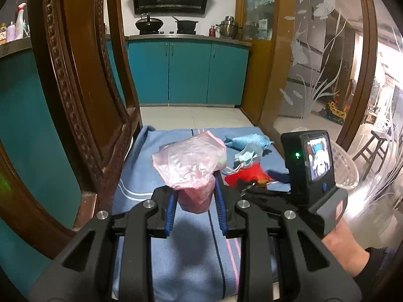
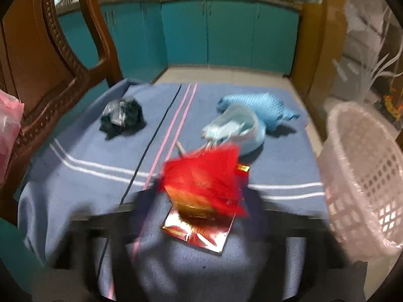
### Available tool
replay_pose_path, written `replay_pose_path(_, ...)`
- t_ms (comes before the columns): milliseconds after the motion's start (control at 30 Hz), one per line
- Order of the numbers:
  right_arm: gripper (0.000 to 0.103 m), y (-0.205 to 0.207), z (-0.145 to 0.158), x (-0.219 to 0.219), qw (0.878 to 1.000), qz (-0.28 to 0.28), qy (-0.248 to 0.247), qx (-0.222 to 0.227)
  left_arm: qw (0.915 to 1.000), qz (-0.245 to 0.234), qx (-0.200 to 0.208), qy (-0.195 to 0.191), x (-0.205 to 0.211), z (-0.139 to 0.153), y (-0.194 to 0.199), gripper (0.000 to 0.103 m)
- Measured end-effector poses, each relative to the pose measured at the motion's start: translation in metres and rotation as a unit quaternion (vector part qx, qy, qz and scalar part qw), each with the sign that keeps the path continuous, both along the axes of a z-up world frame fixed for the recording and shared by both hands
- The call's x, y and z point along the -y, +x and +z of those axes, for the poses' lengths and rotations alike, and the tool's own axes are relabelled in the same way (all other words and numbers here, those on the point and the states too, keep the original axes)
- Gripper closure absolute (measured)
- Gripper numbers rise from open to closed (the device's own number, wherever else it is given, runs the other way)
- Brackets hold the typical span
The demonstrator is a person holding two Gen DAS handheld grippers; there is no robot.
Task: Collect trash
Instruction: 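Grasp the pink plastic bag with the left gripper and lift it, then grasp the blue face mask with the right gripper while the left holds the pink bag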
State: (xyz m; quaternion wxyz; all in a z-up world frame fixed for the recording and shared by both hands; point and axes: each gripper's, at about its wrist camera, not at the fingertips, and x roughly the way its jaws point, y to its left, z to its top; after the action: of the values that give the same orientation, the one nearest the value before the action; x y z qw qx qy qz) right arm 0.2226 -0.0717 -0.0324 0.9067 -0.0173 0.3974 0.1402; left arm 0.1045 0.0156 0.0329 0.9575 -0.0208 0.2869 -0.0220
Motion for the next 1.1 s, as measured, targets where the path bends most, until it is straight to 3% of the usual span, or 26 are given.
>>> replay_pose_path(100,0.098,-0.015,0.022,0.008,1.000,-0.001,0.016,0.023,1.0000,0.000,-0.002,-0.002,0.001,-0.001,0.003,0.075)
replay_pose_path(333,0.100,-0.076,0.089,0.043,0.994,0.006,0.084,0.073,0.9999,-0.008,-0.005,-0.009,0.001,-0.001,0.009,0.075)
replay_pose_path(600,0.102,-0.088,0.095,0.060,0.991,0.007,0.109,0.073,0.9998,-0.005,-0.017,-0.013,0.001,-0.005,0.011,0.074)
replay_pose_path(633,0.100,-0.085,0.090,0.058,0.992,0.010,0.106,0.069,0.9997,-0.004,-0.019,-0.015,0.001,-0.006,0.011,0.074)
replay_pose_path(700,0.080,-0.075,0.076,0.055,0.994,0.001,0.089,0.056,0.9996,-0.002,-0.022,-0.016,0.001,-0.006,0.013,0.073)
replay_pose_path(733,0.062,-0.071,0.071,0.054,0.995,-0.004,0.086,0.053,0.9996,-0.002,-0.022,-0.016,0.001,-0.006,0.015,0.073)
replay_pose_path(767,0.054,-0.067,0.069,0.053,0.995,-0.010,0.081,0.055,0.9996,-0.003,-0.022,-0.015,0.002,-0.006,0.015,0.073)
replay_pose_path(833,0.045,-0.054,0.065,0.050,0.996,-0.019,0.066,0.060,0.9997,-0.003,-0.020,-0.014,0.003,-0.005,0.015,0.073)
replay_pose_path(933,0.044,-0.019,0.055,0.045,0.996,-0.033,0.048,0.060,0.9997,-0.004,-0.019,-0.014,0.004,-0.005,0.015,0.073)
replay_pose_path(1100,0.045,0.048,0.026,0.043,0.996,-0.071,0.059,0.012,0.9996,0.000,-0.023,-0.013,0.003,-0.008,0.016,0.073)
